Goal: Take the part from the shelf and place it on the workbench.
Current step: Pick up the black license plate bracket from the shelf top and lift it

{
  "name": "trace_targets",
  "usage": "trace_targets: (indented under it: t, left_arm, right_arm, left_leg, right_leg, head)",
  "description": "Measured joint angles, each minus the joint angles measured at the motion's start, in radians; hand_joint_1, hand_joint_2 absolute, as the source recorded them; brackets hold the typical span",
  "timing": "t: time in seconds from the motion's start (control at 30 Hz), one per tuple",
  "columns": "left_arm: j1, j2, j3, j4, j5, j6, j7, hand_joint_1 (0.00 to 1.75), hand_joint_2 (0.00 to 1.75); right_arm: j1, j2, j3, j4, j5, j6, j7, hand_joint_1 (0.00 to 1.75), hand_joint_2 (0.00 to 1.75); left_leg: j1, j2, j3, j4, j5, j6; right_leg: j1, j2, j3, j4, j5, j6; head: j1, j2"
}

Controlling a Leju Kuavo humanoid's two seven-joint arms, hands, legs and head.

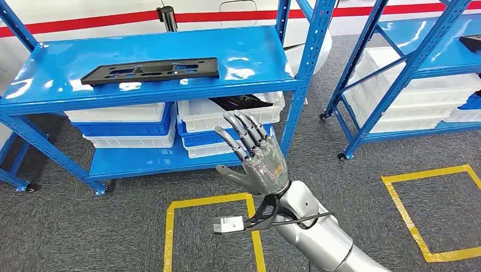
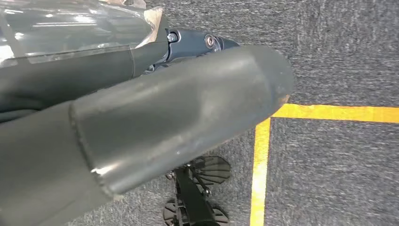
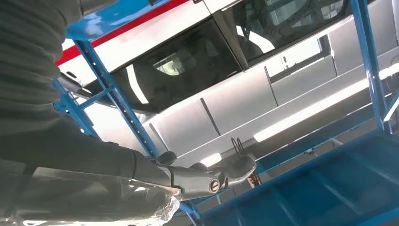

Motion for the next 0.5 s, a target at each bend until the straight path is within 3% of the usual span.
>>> trace_targets:
  t: [0.5]
  left_arm:
    - [0.003, -0.001, -0.001, 0.001, 0.01, 0.034, -0.012, 0.0, 0.0]
  right_arm:
    - [-0.011, 0.021, 0.018, 0.015, -0.035, -0.002, -0.048, 0.0, 1.75]
  left_leg:
    - [0.0, -0.001, -0.006, 0.01, -0.004, 0.005]
  right_leg:
    - [-0.005, 0.0, 0.001, 0.0, 0.002, 0.003]
  head:
    - [0.0, 0.0]
